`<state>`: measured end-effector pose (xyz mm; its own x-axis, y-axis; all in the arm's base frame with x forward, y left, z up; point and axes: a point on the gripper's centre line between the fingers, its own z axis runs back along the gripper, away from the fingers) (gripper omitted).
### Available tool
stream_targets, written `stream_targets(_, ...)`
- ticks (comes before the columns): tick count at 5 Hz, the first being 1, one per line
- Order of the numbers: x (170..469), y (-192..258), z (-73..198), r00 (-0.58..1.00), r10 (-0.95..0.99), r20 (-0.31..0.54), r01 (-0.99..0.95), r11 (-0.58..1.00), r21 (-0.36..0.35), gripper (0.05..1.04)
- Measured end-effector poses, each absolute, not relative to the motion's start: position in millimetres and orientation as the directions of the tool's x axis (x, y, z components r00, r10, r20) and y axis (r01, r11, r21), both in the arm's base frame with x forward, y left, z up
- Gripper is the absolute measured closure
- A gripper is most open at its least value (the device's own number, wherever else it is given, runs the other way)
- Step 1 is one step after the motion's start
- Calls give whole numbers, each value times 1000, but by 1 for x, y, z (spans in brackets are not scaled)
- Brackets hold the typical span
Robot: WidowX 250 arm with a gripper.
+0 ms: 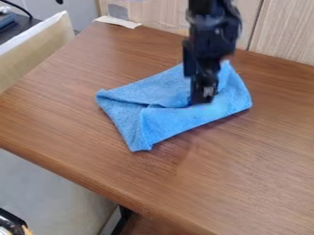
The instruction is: Unfold the cloth from right side
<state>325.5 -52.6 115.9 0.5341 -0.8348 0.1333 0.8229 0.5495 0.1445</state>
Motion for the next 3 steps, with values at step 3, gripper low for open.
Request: stream_targets(3, 326, -27, 167, 545, -807, 226, 779, 588, 219, 84)
